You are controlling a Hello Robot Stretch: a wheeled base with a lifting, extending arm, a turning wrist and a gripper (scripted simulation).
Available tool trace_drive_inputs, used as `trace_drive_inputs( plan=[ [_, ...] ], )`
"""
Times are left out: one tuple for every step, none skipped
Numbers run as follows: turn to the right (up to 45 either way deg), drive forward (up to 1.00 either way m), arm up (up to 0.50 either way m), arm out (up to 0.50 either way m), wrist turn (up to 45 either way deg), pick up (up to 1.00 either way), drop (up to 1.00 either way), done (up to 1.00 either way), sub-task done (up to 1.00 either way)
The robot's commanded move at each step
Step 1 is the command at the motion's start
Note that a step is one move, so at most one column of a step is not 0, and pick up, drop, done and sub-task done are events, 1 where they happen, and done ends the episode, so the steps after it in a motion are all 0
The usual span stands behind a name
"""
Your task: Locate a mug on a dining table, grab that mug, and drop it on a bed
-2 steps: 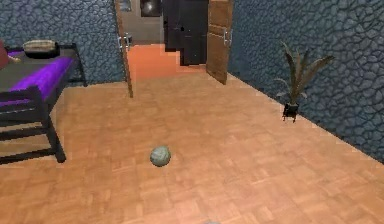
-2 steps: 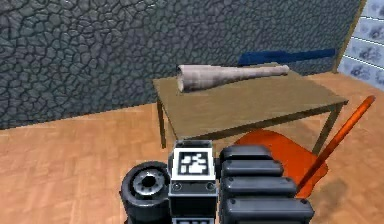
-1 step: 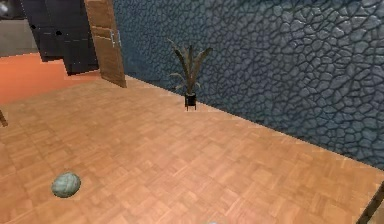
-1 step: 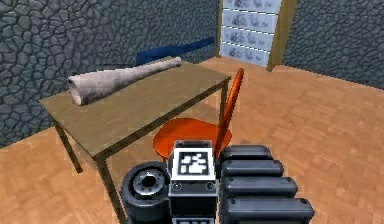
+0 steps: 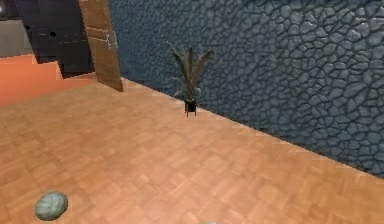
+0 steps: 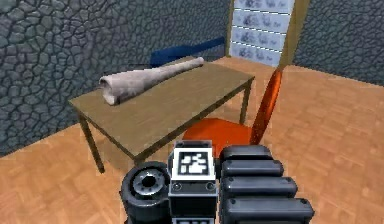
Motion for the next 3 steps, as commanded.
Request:
trace_drive_inputs(
  plan=[
    [-18.0,0.00,0.00,0.00,0.0,0.00,0.00,0.00,0.00],
    [0.0,1.00,0.00,0.00,0.0,0.00,0.00,0.00,0.00],
    [-12.0,0.00,0.00,0.00,0.0,0.00,0.00,0.00,0.00]
  ],
)
